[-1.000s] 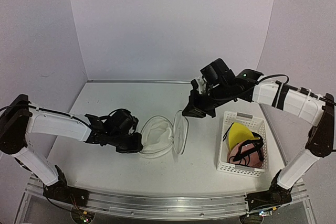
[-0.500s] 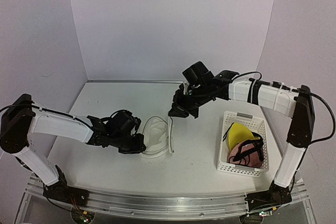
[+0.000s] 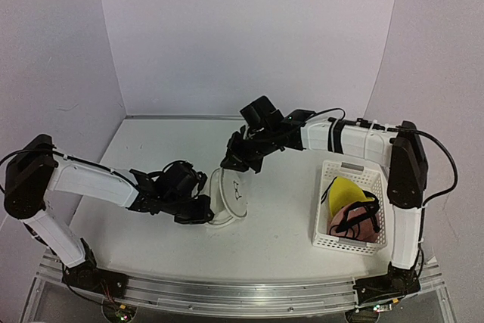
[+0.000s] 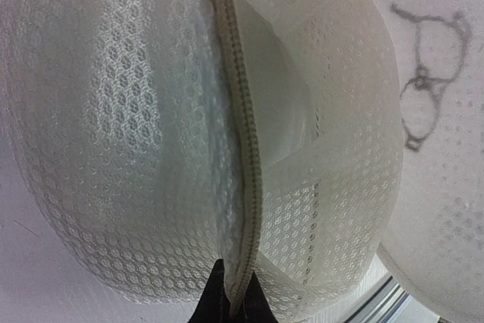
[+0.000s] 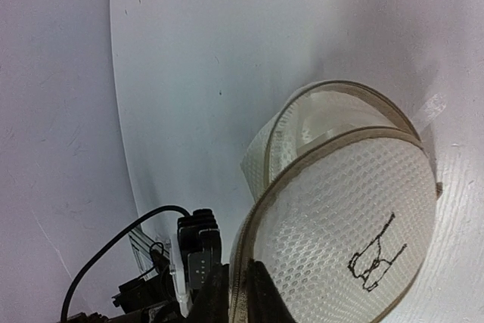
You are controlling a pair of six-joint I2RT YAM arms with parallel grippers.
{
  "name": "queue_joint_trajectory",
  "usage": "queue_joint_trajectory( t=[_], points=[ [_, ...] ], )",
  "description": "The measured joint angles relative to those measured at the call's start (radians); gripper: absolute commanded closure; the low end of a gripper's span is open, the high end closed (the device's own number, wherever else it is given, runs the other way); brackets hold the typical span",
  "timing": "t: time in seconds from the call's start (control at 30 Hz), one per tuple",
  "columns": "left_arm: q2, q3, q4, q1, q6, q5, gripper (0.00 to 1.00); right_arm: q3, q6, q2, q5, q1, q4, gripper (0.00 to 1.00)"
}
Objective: Unzip the laundry bag and remove the bra
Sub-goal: Close the laundry bag at the center of the board.
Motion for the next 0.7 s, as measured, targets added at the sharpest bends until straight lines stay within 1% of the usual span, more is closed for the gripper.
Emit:
queue_joint_trajectory(
  t=[0.13,0.47,0.57,0.7],
  points=[
    [0.002,0.000,0.000,0.000,0.000,0.000,1.00,0.021,0.010,0.047,-0.001,0.013,0.019,0.63],
    [-0.025,-0.029,0.007,0.000,-0.005,-0.017,0.99,0.000,-0.002,0.049,0.019,0.019,0.047,0.53],
    [-0.061,-0.041,0.007,0.000,-0.008,-0.032,0.90,-0.027,-0.003,0.037,0.023,0.019,0.049,0.51],
    [-0.123,-0.050,0.009,0.000,-0.022,-0.057,0.75,-0.061,0.002,0.032,0.018,0.019,0.081,0.49]
  ],
)
